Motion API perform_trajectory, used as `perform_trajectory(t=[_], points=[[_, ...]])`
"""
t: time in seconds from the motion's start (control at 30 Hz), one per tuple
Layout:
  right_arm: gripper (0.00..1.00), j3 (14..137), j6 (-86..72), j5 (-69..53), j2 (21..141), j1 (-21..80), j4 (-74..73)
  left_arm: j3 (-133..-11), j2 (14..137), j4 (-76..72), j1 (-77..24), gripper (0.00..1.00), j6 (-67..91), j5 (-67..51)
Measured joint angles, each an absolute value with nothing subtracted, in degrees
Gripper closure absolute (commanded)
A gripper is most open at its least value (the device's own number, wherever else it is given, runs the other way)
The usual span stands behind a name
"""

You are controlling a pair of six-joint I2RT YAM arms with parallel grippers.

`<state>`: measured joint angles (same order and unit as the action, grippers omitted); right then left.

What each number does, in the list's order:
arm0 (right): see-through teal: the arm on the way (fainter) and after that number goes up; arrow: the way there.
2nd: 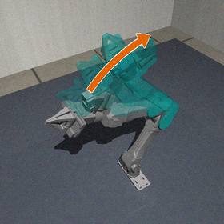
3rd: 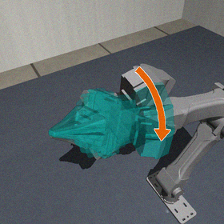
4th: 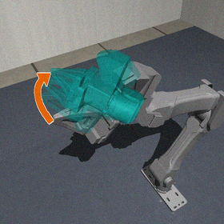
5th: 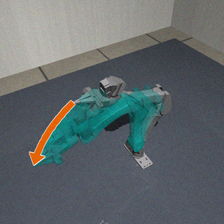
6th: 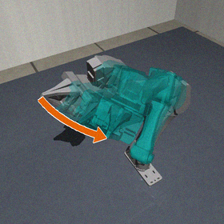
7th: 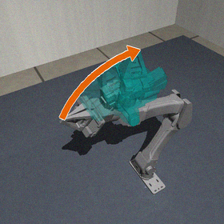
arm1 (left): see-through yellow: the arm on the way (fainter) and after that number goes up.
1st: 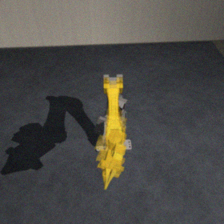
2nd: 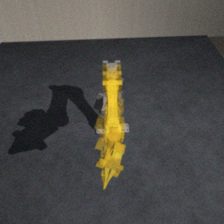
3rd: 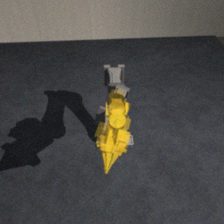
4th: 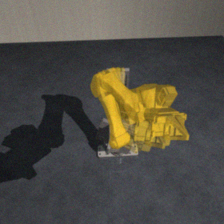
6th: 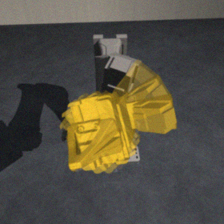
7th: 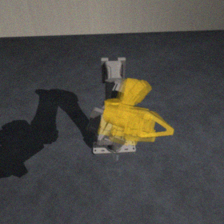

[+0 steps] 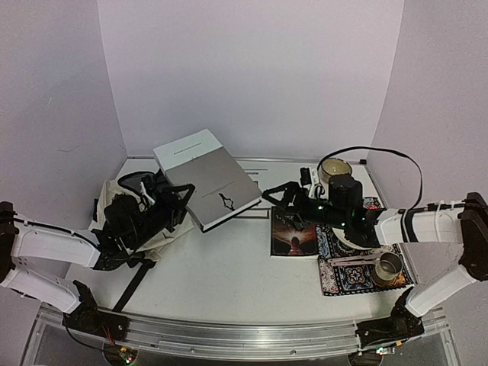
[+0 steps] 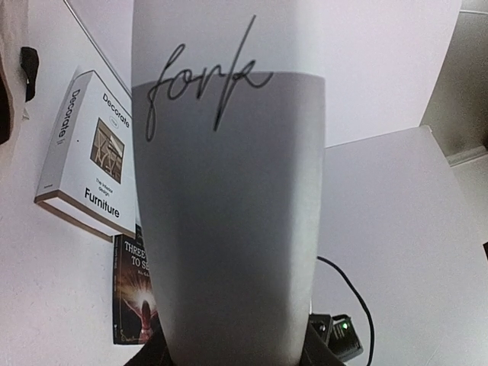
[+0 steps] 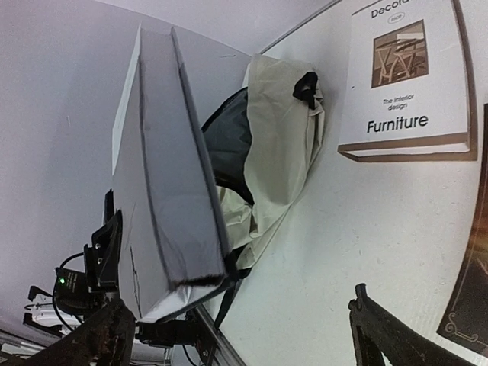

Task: Pack the student bag
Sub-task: Pass from the left arm to the right

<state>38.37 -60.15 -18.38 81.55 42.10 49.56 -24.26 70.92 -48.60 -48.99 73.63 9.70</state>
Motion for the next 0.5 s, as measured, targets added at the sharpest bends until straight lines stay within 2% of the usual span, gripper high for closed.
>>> perform_trajectory(t=[0.23, 0.5], points=[[0.02, 37.78, -63.16, -16.52, 87.04, 47.61, 62.03, -28.35, 75.26, -49.26, -48.97, 0.64, 74.14, 10.74], [0.02, 40.70, -65.36, -16.04, 94.01, 48.58, 68.93, -29.38, 77.57, -51.38, -48.97, 0.64, 76.34, 10.67]])
